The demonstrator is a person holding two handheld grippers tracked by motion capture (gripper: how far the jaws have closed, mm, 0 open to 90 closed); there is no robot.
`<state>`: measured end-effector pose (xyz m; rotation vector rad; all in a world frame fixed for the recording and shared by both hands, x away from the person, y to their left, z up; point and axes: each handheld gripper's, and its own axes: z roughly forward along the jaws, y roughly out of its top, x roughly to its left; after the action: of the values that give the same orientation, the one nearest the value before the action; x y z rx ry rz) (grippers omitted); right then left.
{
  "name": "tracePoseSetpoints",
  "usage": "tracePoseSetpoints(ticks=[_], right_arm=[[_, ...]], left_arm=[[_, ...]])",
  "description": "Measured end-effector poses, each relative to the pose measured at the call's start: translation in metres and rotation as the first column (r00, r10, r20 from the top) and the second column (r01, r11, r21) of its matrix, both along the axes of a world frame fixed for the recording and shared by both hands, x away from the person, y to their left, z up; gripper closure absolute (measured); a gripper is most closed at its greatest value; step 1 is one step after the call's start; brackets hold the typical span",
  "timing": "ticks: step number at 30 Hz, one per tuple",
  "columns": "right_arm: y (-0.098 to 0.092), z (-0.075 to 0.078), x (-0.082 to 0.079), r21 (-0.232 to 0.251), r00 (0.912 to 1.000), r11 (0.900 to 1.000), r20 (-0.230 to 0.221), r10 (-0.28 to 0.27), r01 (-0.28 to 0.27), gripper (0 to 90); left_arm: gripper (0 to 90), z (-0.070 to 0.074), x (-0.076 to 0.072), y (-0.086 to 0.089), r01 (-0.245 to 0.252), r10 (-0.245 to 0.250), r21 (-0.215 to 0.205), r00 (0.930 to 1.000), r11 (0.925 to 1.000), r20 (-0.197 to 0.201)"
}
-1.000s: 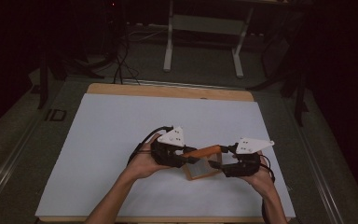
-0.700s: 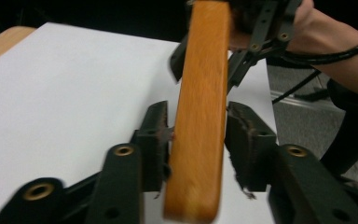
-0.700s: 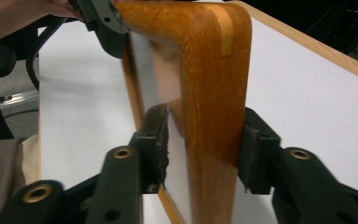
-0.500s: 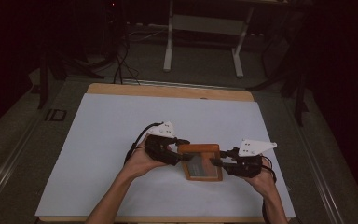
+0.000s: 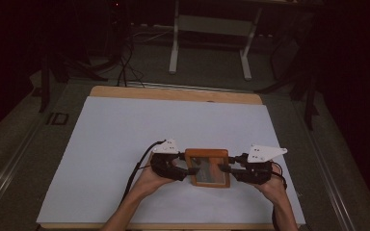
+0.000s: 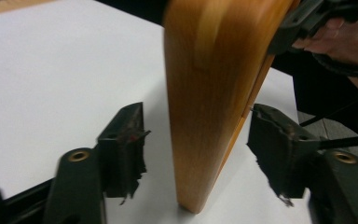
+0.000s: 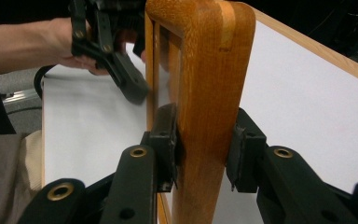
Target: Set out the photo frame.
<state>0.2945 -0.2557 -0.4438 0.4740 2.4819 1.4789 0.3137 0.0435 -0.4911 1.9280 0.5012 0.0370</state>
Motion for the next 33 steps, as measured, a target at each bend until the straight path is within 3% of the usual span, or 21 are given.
tracePoseSetpoints(ticks=[5, 9, 17, 33], right_arm=[[-0.003, -0.002, 0.000, 0.001, 0.9999, 1.000, -0.007, -0.013, 0.013, 67.0], [-0.008, -0.003, 0.002, 0.002, 0.9998, 1.000, -0.019, -0.010, 0.010, 66.6], [-0.010, -0.004, 0.003, 0.004, 0.9994, 1.000, -0.035, -0.007, 0.007, 65.3], [0.006, 0.001, 0.009, 0.029, 0.9989, 0.999, -0.033, -0.032, 0.033, 64.1]], left_arm=[[56.6, 0.000, -0.003, -0.006, -0.009, 0.009, 0.025, 0.9998, 0.9996, 0.015], [59.6, 0.001, -0.004, -0.006, 0.002, -0.003, 0.023, 0.9999, 0.9997, 0.012], [62.7, 0.005, -0.007, -0.006, 0.007, -0.008, 0.050, 0.9993, 0.9987, 0.036], [61.4, 0.022, -0.005, 0.009, -0.050, 0.047, 0.080, 0.9982, 0.9955, 0.037]])
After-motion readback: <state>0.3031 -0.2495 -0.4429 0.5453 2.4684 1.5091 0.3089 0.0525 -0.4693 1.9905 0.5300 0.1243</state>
